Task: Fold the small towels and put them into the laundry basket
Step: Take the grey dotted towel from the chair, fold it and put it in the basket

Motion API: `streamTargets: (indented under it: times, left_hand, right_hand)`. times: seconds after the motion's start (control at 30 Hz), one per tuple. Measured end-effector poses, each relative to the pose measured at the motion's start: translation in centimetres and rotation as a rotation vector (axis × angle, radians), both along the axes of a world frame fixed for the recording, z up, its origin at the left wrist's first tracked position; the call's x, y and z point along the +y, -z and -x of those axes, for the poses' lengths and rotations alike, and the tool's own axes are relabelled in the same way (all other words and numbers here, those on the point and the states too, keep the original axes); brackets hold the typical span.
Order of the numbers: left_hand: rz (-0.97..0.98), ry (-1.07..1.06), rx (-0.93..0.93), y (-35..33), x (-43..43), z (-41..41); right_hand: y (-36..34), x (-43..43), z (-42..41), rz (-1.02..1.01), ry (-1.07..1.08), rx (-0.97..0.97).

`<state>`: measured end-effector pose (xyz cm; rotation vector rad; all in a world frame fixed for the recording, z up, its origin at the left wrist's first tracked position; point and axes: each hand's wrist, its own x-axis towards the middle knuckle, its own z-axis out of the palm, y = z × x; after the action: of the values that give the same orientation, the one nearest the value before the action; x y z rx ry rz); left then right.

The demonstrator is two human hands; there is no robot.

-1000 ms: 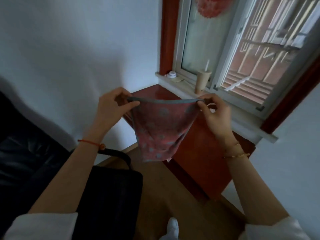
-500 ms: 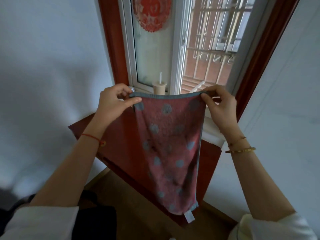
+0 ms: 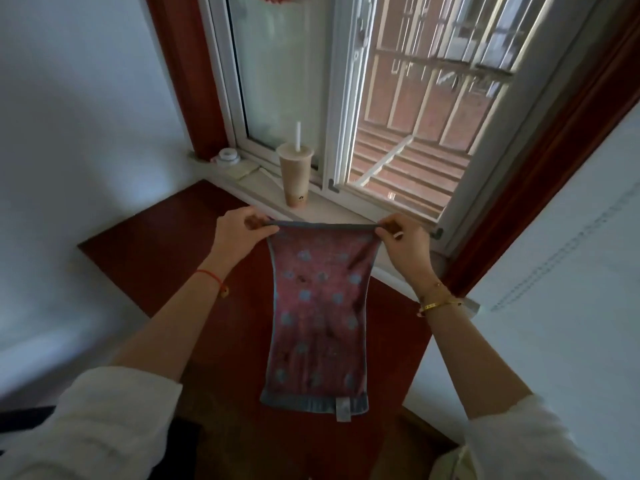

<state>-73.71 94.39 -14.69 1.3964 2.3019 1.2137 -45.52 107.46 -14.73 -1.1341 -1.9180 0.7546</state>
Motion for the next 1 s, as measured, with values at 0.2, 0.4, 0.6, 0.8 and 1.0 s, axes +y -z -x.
streamTargets:
  times: [0.2, 0.4, 0.6, 0.8, 1.0]
  left_hand:
    - [0.184, 0.088, -0.124, 6.0, -3.7, -0.4]
    - [0.38, 0.212, -0.185, 11.1, -9.9, -2.4]
    - [0.514, 0.258, -0.198, 16.1, -15.4, -5.3]
    - [0.584, 0.226, -0.217, 19.6, -18.1, -7.6]
    - [0.691, 0.255, -0.246, 21.1, -18.1, -7.7]
  right_hand:
    - [6.6, -2.1, -1.8, 0.16, -0.043, -0.126]
    - [12.4, -7.6, -5.2, 0.282, -0.119, -0.26]
    - [17.3, -13.4, -8.7, 0.383, -0.167, -0.423]
    - [20.5, -17.2, -11.4, 0.366, -0.204, -0.582]
    - [21.9, -17.9, -11.1, 0.35, -0.225, -0.62]
